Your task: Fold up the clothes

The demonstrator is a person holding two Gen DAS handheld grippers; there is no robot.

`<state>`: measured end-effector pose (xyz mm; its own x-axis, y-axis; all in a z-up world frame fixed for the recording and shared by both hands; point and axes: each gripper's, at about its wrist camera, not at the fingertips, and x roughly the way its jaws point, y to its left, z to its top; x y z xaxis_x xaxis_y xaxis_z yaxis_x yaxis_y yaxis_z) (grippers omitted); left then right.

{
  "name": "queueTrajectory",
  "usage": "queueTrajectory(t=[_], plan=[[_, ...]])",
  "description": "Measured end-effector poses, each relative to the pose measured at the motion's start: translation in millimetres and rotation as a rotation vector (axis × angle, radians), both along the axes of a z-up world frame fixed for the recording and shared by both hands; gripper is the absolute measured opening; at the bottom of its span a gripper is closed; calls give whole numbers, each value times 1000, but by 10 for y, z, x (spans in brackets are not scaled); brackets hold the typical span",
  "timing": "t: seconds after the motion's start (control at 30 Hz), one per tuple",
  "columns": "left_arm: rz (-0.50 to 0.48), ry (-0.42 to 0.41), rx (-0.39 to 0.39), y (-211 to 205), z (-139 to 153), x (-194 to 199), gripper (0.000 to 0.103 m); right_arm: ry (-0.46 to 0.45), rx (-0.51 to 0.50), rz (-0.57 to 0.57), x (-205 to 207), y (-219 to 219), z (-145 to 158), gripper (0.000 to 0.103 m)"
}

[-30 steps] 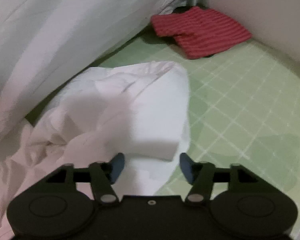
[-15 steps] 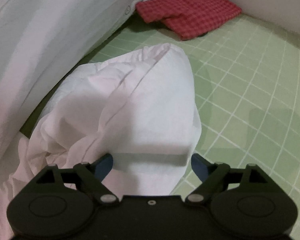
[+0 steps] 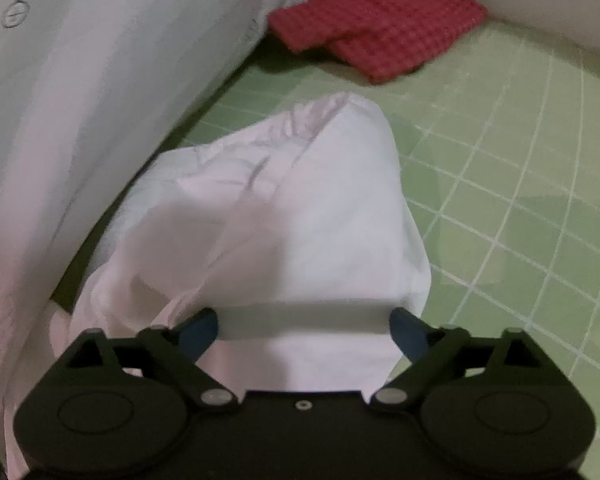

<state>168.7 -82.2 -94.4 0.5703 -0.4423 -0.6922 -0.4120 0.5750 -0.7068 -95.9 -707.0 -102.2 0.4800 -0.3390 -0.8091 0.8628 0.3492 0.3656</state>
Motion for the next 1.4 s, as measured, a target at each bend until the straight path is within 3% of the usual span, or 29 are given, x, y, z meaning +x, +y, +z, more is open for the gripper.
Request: queueTrajectory(t=[0.1,0.13,0.23,0.27,0.33,0.4,0.53,0.67,0.77,0.87,0.97,1.1,1.17,1.3,1.37,1.4], plan=[[-22,-11,16,-138,4,149,9,-16,40,-8,117,-114,-87,96],[-22,-15,12,-191,0,206,9,-31,54,-8,176,-139,-112,91],[-26,-30,-3,-363,-19,438,7,-76,86,18,381,-170,-129,60],[-30,-36,-6,-426,-25,533,7,-85,53,31,436,-156,-49,46],[-50,-58,3,-591,-16,785,6,-104,-11,59,545,-127,110,31],[-69,-80,3,-777,9,1057,6,-122,-75,87,654,-98,269,28],[-107,-185,21,-1071,349,1421,5,-159,-204,142,872,-41,588,5],[-126,-334,105,-978,901,1251,5,-196,-332,198,1091,17,907,3],[-84,-393,145,-596,1188,782,5,-202,-375,226,1048,87,1002,0],[-59,-424,232,-239,1314,170,5,-179,-349,236,740,192,912,0],[-69,-374,324,-54,1143,-429,5,-157,-322,246,431,297,823,0],[-94,-296,356,-22,886,-861,5,-128,-286,260,19,436,703,8],[-110,-267,370,-17,795,-1025,6,-113,-269,267,-186,506,643,32],[-136,-230,392,-18,672,-1250,6,-86,-231,282,-552,635,519,56],[-132,-226,389,5,666,-1272,7,-90,-205,277,-407,626,448,78],[-130,-224,388,20,666,-1284,7,-94,-193,269,-321,619,417,81]])
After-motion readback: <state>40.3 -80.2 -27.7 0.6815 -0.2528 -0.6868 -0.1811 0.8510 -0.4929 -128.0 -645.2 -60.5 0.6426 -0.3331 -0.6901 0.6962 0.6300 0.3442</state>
